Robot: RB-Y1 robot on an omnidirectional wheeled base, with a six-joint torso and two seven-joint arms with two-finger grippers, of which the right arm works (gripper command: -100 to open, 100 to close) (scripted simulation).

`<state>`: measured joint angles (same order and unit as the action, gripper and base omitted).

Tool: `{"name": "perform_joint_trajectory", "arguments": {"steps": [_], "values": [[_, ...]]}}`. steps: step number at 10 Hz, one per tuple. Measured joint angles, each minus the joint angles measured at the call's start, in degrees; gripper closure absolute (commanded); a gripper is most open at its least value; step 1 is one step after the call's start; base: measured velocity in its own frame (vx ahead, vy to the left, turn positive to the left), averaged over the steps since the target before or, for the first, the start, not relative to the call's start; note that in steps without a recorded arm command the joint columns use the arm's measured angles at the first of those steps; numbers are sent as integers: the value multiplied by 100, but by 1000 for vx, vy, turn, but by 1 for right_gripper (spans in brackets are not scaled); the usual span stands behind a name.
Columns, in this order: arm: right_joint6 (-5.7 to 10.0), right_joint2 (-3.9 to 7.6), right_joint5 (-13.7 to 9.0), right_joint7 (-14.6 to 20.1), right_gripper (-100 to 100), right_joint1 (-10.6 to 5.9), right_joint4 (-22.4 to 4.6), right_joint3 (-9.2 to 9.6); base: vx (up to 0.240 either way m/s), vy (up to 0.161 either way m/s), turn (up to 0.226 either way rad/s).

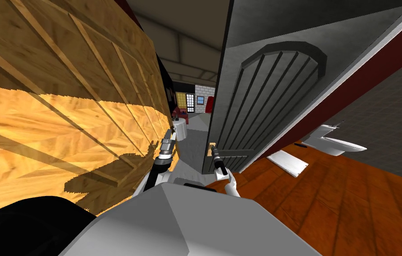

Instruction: Push the door open

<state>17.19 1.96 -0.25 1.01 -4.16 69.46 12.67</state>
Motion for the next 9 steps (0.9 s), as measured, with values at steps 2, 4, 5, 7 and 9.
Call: {"name": "perform_joint_trajectory", "arguments": {"steps": [2,4,5,7,9], "values": [[19,-28,-7,-34,100,-49,-88,-108,83,78,-51],[6,-26,-16,-53,100,-42,-84,-199,78,91,-68],[33,-60,-19,-75,100,-100,-177,-268,100,68,-88],[-46,-107,-12,-128,100,-35,-73,-354,94,85,-43],[-42,-124,-32,-142,100,-110,-150,-472,96,83,-47]]}}
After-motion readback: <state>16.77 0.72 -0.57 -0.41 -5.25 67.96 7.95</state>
